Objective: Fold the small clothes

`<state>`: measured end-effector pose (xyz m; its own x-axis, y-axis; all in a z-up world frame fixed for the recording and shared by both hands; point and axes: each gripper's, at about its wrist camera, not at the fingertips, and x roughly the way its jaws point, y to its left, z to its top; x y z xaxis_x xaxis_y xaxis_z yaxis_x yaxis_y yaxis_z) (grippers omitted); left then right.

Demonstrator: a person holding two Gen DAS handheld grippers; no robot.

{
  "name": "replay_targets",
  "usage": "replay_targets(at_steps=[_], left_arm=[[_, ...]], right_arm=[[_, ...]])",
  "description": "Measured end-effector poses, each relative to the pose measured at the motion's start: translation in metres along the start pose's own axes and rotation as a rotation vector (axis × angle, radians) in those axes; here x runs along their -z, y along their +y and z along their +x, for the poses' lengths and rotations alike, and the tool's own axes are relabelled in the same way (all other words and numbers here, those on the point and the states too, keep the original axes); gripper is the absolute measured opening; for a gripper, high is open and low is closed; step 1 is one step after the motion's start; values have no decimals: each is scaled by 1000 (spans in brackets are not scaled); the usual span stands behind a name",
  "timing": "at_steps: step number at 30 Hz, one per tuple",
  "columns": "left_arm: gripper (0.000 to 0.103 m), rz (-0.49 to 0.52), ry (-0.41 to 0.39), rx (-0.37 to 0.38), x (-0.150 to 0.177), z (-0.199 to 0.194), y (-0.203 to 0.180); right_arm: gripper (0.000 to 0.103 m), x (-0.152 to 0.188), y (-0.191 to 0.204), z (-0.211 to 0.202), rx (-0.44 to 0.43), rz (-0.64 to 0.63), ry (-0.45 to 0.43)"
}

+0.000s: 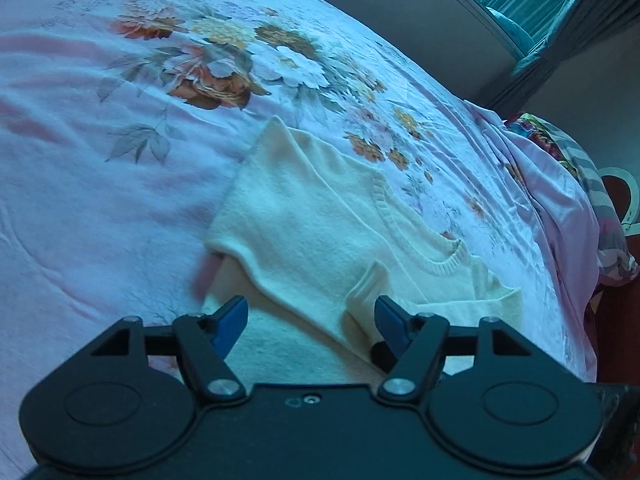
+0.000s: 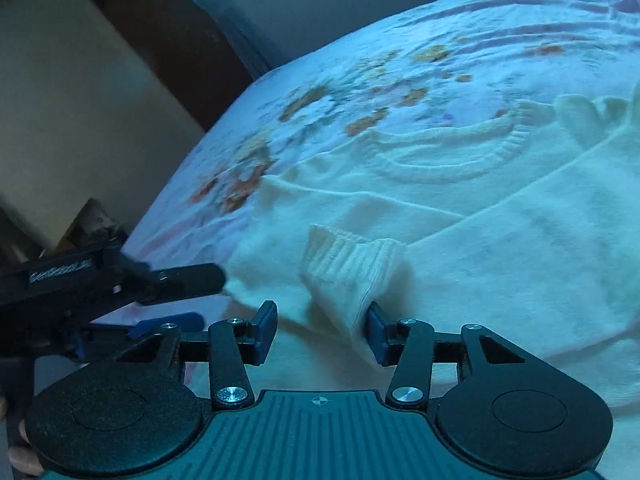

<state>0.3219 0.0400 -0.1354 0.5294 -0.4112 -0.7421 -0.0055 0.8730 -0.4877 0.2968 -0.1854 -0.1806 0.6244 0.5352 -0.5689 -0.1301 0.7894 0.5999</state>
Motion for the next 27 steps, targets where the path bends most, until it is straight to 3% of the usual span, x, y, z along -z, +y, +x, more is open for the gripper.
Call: replay_targets(at_steps=[3,5,9,14,19,21,22,27], left_arm=[[75,-20,19,25,1,2,8],[76,-37,51,48,5,6,12],[75,-66,115,87,21,16,18],[46,-75,143,143,35,28,13],[43,-70,128,160,46,41,4],[12,-53,95,131,49,43,1],[3,-57,85,121,49,41,1],[3,-54,-55,135,36,0,10]], right_arm=[[48,20,29,5,-74,-135,65],[49,34,38,2,-56,-195,72],[49,44,31,-19,-9,-177,25],[49,49,14,-47,54,-144,-17],[49,52,-2,-70,89,-101,-60],[49,53,-7,-76,116,-100,-73],[49,53,-9,-78,137,-103,-80],[49,41,-22,-97,242,-125,-162]])
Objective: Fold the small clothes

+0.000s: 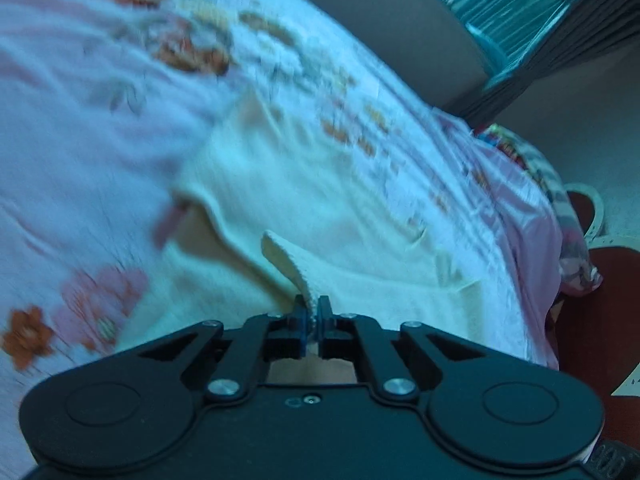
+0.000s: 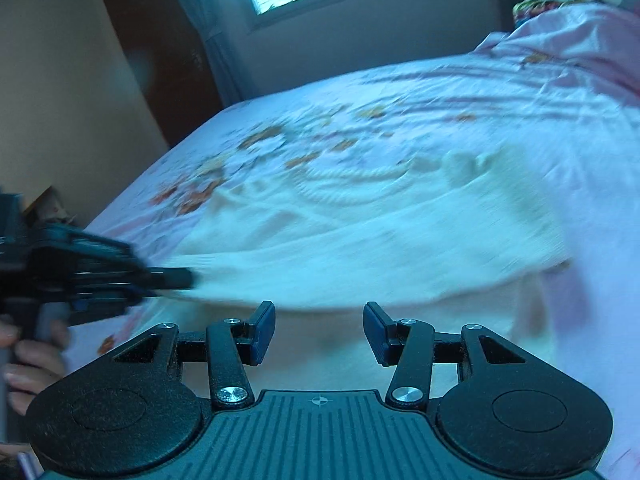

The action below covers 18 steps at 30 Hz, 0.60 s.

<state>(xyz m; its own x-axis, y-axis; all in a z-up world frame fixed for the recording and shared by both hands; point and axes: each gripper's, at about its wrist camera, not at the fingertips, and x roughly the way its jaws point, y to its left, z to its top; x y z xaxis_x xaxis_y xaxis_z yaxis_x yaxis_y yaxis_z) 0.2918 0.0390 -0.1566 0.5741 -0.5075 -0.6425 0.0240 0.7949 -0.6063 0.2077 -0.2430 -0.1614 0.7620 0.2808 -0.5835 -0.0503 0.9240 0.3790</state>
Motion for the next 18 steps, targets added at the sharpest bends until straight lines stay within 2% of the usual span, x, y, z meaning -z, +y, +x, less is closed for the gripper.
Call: replay_targets(at_steps=[2,4,6,10,12,15,18], left_arm=[[3,-10,-11,-16,-4,-5,10],[3,-20,13,-69,-1,3,22],[3,-33,54,-83,6,13,33],[3,-25,35,-95,6,11,33],[3,-9,0,-90,5,2,30],[3,5,30,-119,9,9,35],[3,24,22,-126,14,11,35]], right_arm=[[49,-7,-12,-1,52,6,-25],[49,-12,-25,4,88,42,-27],[49,-16,-35,9,129,67,-27],[49,-28,-51,16,193,78,-32],[49,-41,-58,23,208,72,-43],[49,-59,-71,38,233,93,-52],[49,-69,-83,56,258,111,-40]])
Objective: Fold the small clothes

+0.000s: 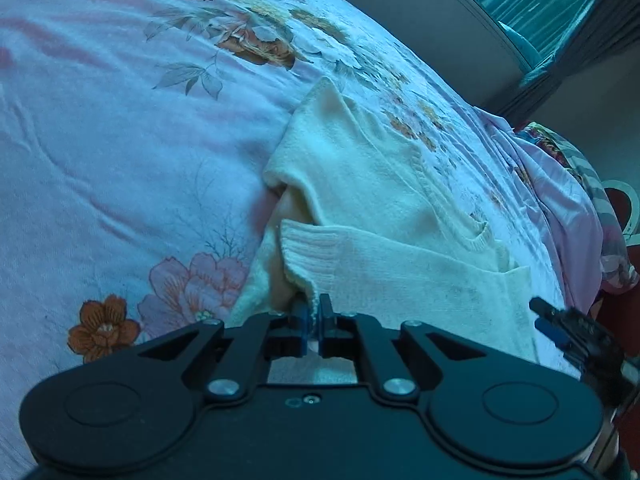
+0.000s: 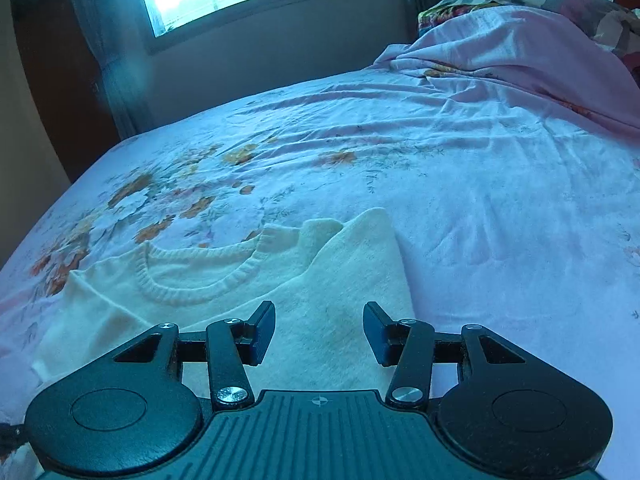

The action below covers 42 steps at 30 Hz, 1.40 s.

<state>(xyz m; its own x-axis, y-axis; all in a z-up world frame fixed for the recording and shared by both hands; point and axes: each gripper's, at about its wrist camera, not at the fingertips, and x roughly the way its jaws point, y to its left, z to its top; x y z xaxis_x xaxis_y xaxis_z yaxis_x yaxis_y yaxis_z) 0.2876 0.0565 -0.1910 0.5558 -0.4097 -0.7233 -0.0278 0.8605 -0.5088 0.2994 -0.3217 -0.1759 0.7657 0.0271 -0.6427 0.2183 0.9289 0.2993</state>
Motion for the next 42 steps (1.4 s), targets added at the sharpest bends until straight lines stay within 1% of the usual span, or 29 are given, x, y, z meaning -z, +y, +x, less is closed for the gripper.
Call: replay_targets(at_steps=[1,3,4,5,6,8,9,10,12,14,15,16,17,18,19,21,23,24,26,28,29,31,32,34,35,37,38,40,42], left_arm=[[6,16,3,-9,0,1,-2],[7,47,12,-21,-2,3,-5],[7,62,15,-24,-3,2,-7],[10,74,13,-29,-3,1,-9],[13,79,6,-35,-3,-2,-10],[14,93,-34,-72,-3,-12,-12],[14,104,-52,-76,-3,-18,-13],[14,107,-68,-70,-5,-24,-14],[14,119,-88,-44,-8,-31,-20],[14,141,-72,-21,-12,-25,-29],[14,143,-53,-13,-12,-19,-33],[14,139,-30,-12,-11,-10,-35],[14,135,-3,-24,-9,-1,-35],[14,133,12,-49,-6,7,-33],[13,138,9,-50,-3,11,-30],[11,138,2,-49,-1,8,-26],[11,118,3,-43,-2,3,-24],[12,125,-4,-48,-2,0,-25],[12,148,-5,-73,1,5,-26],[12,137,3,-78,1,5,-26],[13,136,9,-79,0,0,-29],[20,156,4,-74,4,-10,-32],[20,168,2,-84,7,-13,-33],[20,168,18,-101,14,-13,-30],[20,166,17,-104,17,-16,-29],[20,159,32,-112,22,-23,-30],[20,155,44,-108,26,-28,-31],[20,186,49,-101,38,-39,-33],[21,229,54,-116,53,-48,-34]], right_arm=[[49,-3,-1,6,10,-5,-3],[49,-8,1,21,41,-49,5],[49,-10,0,32,62,-73,24],[48,-11,-3,44,94,-93,68],[48,-9,-8,60,131,-109,115],[48,-13,-13,64,143,-92,120],[48,-16,-11,64,149,-95,124],[48,-19,-10,59,144,-94,107],[48,-22,-7,43,87,-68,32],[48,-23,0,42,86,-80,19],[48,-20,1,47,88,-78,44],[48,-17,0,61,99,-75,119],[48,-13,1,67,107,-93,150],[49,-11,5,63,117,-120,134],[49,-11,8,56,112,-116,134],[49,-7,11,32,38,-81,100],[49,5,19,10,3,-102,66],[49,12,23,6,-10,-121,76],[49,31,30,13,-4,-153,152],[49,40,35,9,23,-185,141],[49,39,38,3,12,-168,139],[49,39,37,-18,-49,-105,101],[49,44,38,-25,-50,-105,94],[49,61,42,-24,-26,-155,164],[49,70,42,-27,-16,-178,173],[49,80,45,-44,5,-200,152],[49,82,44,-56,-7,-178,141],[49,92,44,-82,-54,-154,121],[49,109,49,-99,-48,-199,140]])
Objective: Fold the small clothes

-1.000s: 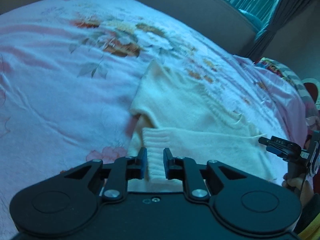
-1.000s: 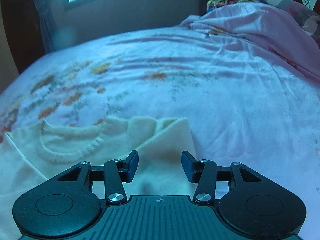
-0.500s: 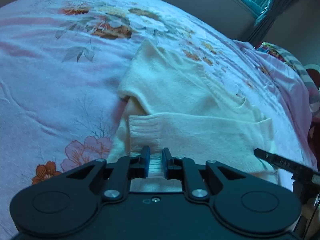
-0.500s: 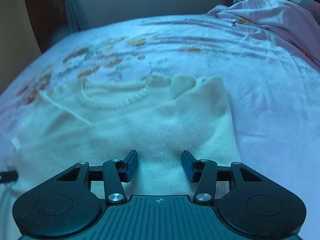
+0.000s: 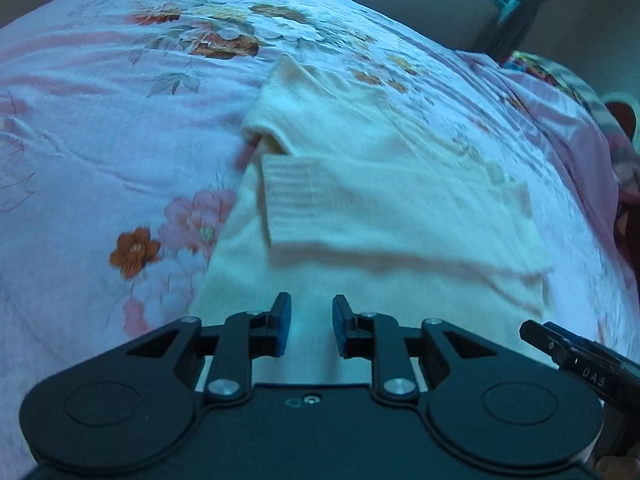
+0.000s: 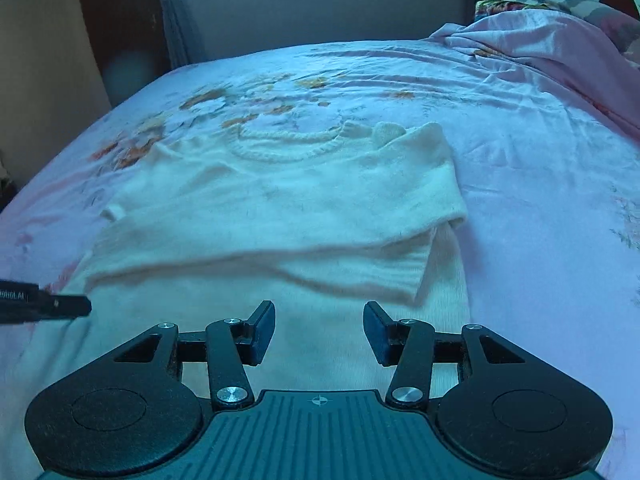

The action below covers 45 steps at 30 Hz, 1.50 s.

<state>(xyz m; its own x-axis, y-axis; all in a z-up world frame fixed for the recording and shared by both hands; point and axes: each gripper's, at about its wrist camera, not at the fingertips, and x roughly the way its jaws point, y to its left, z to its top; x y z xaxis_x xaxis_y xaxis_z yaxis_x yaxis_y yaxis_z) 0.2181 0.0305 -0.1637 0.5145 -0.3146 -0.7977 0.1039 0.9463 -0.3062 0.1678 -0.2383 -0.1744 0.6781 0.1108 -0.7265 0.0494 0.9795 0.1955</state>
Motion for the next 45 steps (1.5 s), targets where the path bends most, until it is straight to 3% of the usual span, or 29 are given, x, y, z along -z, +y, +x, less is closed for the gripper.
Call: replay_targets(at_steps=[4,8,18,30,36,40,43,45], left_arm=[[21,34,12,-5,38,-17,1],[21,87,4,-18,74,-42,1],[21,42,-6,-1,126,-83,13],[24,15,-104,-61,153,-135,35],[24,-28,-97,-118,156,-136,62],[26,-58,-70,-96,161,-130,73],[31,-52,-28,-71,165,-121,74],[34,-53,-21,-56,168,-118,73]], right_arm=[[49,50,13,-24,-12,-32,59],[49,96,24,-57,3,-84,45],[49,153,30,-111,19,-53,5],[49,183,20,-152,67,19,-7],[50,188,2,-159,97,77,5],[50,194,-5,-159,97,108,26],[70,197,-9,-158,87,138,41],[72,197,-9,-157,79,145,45]])
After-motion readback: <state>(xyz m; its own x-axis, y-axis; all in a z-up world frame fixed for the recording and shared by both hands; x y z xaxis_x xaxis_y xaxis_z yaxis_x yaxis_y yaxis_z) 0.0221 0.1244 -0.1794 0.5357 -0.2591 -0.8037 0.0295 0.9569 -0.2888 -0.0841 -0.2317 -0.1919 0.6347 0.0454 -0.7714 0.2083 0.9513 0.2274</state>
